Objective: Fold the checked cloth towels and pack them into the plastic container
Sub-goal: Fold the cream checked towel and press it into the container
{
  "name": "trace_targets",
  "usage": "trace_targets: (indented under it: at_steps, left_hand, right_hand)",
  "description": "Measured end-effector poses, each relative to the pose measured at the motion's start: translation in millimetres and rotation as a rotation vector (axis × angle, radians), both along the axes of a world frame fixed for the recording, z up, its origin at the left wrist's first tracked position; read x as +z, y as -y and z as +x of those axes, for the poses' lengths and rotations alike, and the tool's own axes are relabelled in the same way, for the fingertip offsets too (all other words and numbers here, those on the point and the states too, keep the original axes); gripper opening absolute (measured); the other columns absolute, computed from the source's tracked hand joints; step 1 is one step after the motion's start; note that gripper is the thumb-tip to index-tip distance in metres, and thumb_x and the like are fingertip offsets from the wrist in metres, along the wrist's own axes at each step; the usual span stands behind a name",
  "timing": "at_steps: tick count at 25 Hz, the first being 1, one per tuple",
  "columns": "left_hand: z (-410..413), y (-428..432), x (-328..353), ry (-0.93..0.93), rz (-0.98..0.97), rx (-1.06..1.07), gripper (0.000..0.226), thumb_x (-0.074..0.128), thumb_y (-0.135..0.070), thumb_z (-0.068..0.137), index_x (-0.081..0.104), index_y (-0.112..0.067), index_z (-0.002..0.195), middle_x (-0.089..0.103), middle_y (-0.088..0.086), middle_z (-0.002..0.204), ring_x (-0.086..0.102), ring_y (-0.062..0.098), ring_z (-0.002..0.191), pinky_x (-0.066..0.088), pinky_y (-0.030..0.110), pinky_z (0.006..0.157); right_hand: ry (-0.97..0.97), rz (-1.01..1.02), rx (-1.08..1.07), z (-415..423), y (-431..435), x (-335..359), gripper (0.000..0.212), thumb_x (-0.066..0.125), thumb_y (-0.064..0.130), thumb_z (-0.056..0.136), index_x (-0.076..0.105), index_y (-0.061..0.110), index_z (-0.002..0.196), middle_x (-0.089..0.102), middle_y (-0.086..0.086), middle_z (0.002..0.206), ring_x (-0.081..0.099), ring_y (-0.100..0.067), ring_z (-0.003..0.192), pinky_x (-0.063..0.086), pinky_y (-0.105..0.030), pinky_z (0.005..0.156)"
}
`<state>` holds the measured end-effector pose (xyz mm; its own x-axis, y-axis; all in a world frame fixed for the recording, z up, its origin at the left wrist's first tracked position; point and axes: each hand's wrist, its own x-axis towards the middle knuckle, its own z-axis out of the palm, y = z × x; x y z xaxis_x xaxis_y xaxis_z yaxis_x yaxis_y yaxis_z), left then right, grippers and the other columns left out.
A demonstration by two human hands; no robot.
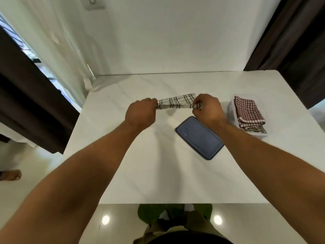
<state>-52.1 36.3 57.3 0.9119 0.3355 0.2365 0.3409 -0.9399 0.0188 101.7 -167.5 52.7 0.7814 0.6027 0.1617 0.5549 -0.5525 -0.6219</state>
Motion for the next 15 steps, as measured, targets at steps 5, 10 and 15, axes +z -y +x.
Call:
trace_targets:
  at_steps: [5, 10, 15]
  left_hand:
    - [-60, 40, -84, -0.457, -0.153, -0.155, 0.025, 0.050, -0.017, 0.090, 0.060, -0.024, 0.112, 0.064, 0.005, 0.109, 0.064, 0.030, 0.097, 0.047, 0.036, 0.076]
    - [-79, 62, -119, -0.629, -0.299, -0.156, 0.032, 0.055, -0.019, 0.087, 0.064, -0.027, 0.117, 0.066, 0.005, 0.116, 0.063, 0.027, 0.105, 0.049, 0.033, 0.084]
    - [-65, 62, -118, -0.607, -0.278, -0.231, 0.029, 0.056, -0.030, 0.079, 0.070, -0.021, 0.102, 0.067, 0.004, 0.102, 0.056, 0.025, 0.104, 0.036, 0.033, 0.088]
  right_hand:
    - [-0.159, -0.569, 0.084, -65, 57, -89, 0.012, 0.066, 0.018, 0.079, 0.063, 0.026, 0.089, 0.067, 0.000, 0.097, 0.064, -0.025, 0.091, 0.050, -0.031, 0.071]
    - [-0.282, -0.742, 0.128, -84, 78, -120, 0.022, 0.063, 0.019, 0.079, 0.064, 0.030, 0.098, 0.066, 0.003, 0.100, 0.064, -0.023, 0.095, 0.051, -0.029, 0.074]
    - [-0.341, -0.860, 0.254, -66, 77, -126, 0.023, 0.066, 0.029, 0.080, 0.074, 0.023, 0.101, 0.071, -0.002, 0.098, 0.066, -0.023, 0.093, 0.054, -0.030, 0.079]
